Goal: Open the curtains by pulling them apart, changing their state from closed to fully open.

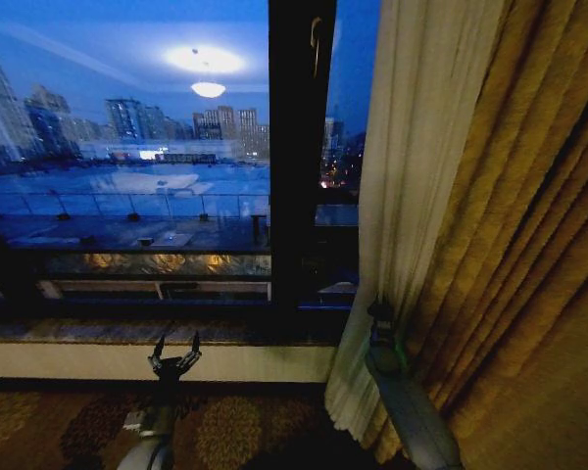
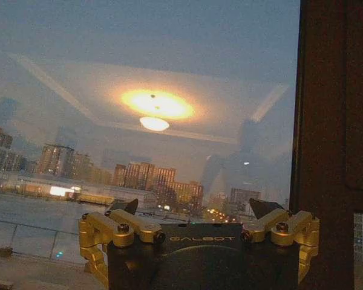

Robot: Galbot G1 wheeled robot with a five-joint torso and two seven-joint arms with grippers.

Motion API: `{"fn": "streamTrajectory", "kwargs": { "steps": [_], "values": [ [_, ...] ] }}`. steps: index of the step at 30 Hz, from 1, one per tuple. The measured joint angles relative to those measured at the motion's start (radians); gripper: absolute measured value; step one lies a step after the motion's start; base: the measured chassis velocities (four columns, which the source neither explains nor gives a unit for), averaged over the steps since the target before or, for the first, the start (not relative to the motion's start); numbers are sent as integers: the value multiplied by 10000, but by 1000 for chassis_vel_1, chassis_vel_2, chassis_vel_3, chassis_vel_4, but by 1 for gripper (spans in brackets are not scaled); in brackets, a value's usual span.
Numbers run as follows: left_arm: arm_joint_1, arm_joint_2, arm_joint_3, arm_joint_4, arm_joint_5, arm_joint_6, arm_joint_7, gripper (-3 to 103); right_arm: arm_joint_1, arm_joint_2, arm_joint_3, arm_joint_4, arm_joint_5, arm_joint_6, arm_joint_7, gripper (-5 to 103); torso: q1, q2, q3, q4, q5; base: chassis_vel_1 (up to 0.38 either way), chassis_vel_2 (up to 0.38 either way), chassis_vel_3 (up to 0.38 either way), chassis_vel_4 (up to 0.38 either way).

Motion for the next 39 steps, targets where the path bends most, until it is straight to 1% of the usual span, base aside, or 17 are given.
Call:
{"fn": "streamTrajectory", "kwargs": {
  "steps": [3, 5, 6, 7, 11, 12, 13, 14, 16, 17, 20, 22, 26, 28, 29, 34, 39],
  "values": [
    [0, 0, 0, 0, 0, 0, 0, 100, -257, 56, -216, 383, 166, -12, -206, 0, 0, 0, 0, 0, -1, 0, 0, 0, 0],
    [0, 0, 0, 0, 0, 0, 0, 100, -630, 98, -393, 954, 359, -323, -695, 10, 0, 0, 0, 0, 3, 0, 0, 0, 0],
    [0, 0, 0, 0, 0, 0, 0, 100, -630, 98, -393, 954, 359, -323, -695, 10, 0, 0, 0, 0, 3, 0, 0, 0, 0],
    [0, 0, 0, 0, 0, 0, 0, 100, -772, 106, -443, 1187, 474, -550, -833, 10, 0, 0, 0, -1, 0, 0, 0, 0, 0],
    [0, 0, -1, 0, 0, 0, 0, 100, -1389, 155, -705, 2007, 1026, -737, -1258, 32, 0, -1, 0, 0, -1, 0, 0, 0, 0],
    [0, 0, -1, 0, 0, 0, 0, 100, -1389, 155, -705, 2007, 1026, -737, -1258, 32, 0, -1, 0, 0, -1, 0, 0, 0, 0],
    [0, 0, -1, 0, 0, 0, 0, 100, -1623, 155, -771, 2279, 1056, -704, -1365, 37, 0, -1, 0, 0, -1, 0, 0, 0, 0],
    [0, 0, -1, 0, 0, 0, 0, 100, -1684, 154, -785, 2350, 1059, -696, -1382, 37, 0, -1, 0, 0, -1, 0, 0, 0, 0],
    [0, 0, -1, 0, 0, 0, 0, 100, -2015, 158, -807, 2654, 894, -606, -1400, 48, 0, -1, 0, 0, -1, 0, 0, 0, 0],
    [0, 0, -1, 0, 0, 0, 0, 100, -2015, 158, -807, 2654, 894, -606, -1400, 48, 0, -1, 0, 0, -1, 0, 0, 0, 0],
    [0, -1, -1, 0, 0, 0, 0, 100, -2325, 130, -672, 2899, 755, -547, -1380, 65, -1, -1, 0, 0, 0, 0, 0, 0, 0],
    [0, 0, -1, 0, 0, 0, 0, 100, -2351, 116, -646, 2934, 755, -541, -1380, 65, 0, -1, 0, -1, -1, 0, 0, 0, 0],
    [0, 0, -1, 0, 0, 0, 0, 100, -2438, -62, -440, 3225, 840, -495, -1369, 86, 0, -1, 0, 0, 0, 0, 0, 0, 0],
    [0, 0, -1, 0, 0, 0, 0, 100, -2450, -83, -426, 3262, 849, -491, -1348, 86, 0, -1, 0, 0, -1, 0, 0, 0, 0],
    [0, 0, -1, 0, 0, 0, 0, 100, -2508, -129, -399, 3354, 857, -484, -1293, 96, 0, -1, 0, 0, -1, 0, 0, 0, 0],
    [0, 0, -1, 0, 0, 0, 0, 100, -2814, -198, -238, 3606, 757, -249, -1134, 100, -1, -1, 0, 0, 0, 0, 0, 0, 0],
    [0, 0, -1, 0, 1, 0, 0, 100, -3170, -238, -131, 3881, 685, -232, -1059, 100, -1, -1, 0, -1, 0, 0, 0, 0, 0]
  ]
}}
